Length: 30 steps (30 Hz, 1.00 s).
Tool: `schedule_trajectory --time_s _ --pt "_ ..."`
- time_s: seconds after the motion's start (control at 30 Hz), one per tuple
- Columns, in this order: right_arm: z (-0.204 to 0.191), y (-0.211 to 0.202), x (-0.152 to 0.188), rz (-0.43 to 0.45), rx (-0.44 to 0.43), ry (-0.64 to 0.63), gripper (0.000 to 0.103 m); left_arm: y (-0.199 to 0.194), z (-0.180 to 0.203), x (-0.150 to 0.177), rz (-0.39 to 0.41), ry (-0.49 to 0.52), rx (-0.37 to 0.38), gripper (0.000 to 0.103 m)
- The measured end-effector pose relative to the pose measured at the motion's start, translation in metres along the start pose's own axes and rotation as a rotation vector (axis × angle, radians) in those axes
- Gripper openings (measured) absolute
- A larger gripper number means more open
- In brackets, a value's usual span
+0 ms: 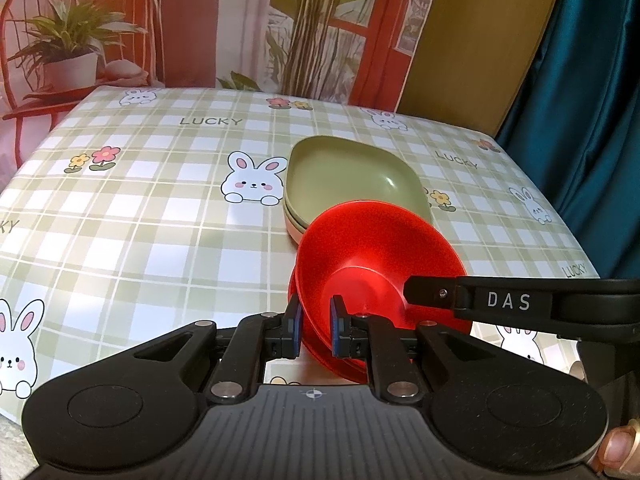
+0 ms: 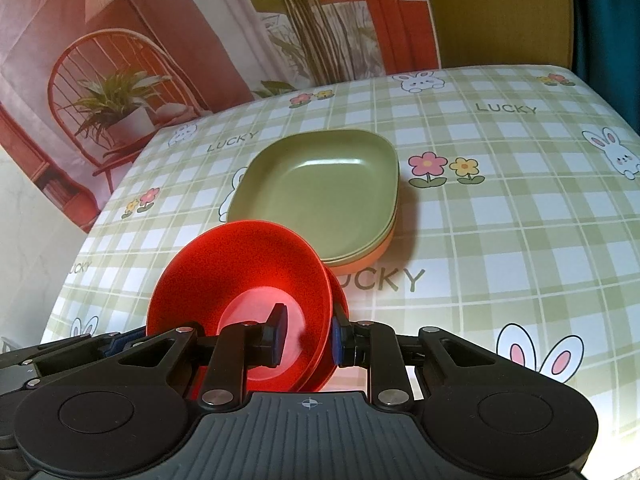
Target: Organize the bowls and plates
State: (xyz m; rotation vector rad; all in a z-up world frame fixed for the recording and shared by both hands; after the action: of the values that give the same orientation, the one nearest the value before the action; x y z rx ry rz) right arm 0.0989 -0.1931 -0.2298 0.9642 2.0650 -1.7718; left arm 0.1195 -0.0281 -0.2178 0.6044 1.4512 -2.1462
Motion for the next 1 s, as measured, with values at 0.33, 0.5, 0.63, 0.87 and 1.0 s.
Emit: schedule_trajectory --time_s 0.33,0.5,0.63,0.87,1.0 --pt "0.0006 -0.0005 -0.0002 0.002 0.002 -0.002 0.021 -0.002 -0.0005 0.0003 0.005 -0.013 -0.001 0.014" --pt "0.0022 -0.0023 -0.0004 0.007 0.005 -0.006 0.021 -0.0018 -0.0001 0.0007 0.006 -0.016 -0.002 0.014" --pt "0.0032 -0.0046 -0.0008 0.014 0.011 -0.012 0.022 -0.0025 -0.0005 0.0006 0.01 -0.019 -0.001 0.015" --pt "0.0043 -0.0055 -0.0005 0.021 0.016 -0.012 0.022 -0.004 -0.0072 -0.0007 0.015 -0.047 -0.015 0.016" --pt "0.0049 -0.0077 -0.0007 0.031 0.033 -0.017 0.027 -0.0033 -0.0074 -0.0009 0.016 -0.055 -0.013 0.016"
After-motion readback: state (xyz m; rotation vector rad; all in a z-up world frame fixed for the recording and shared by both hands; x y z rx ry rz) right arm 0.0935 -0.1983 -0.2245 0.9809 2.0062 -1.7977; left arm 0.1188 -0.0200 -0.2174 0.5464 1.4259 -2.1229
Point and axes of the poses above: each gripper's, at about its wrist camera, not at the fingertips, and y roughly the way its jaws point, z to its right, x to its underside, the point moved 2 cm from there along y, roughly the way its jaws point, and after that the axes turned 15 degrees about -y, right-handed, at the moved point
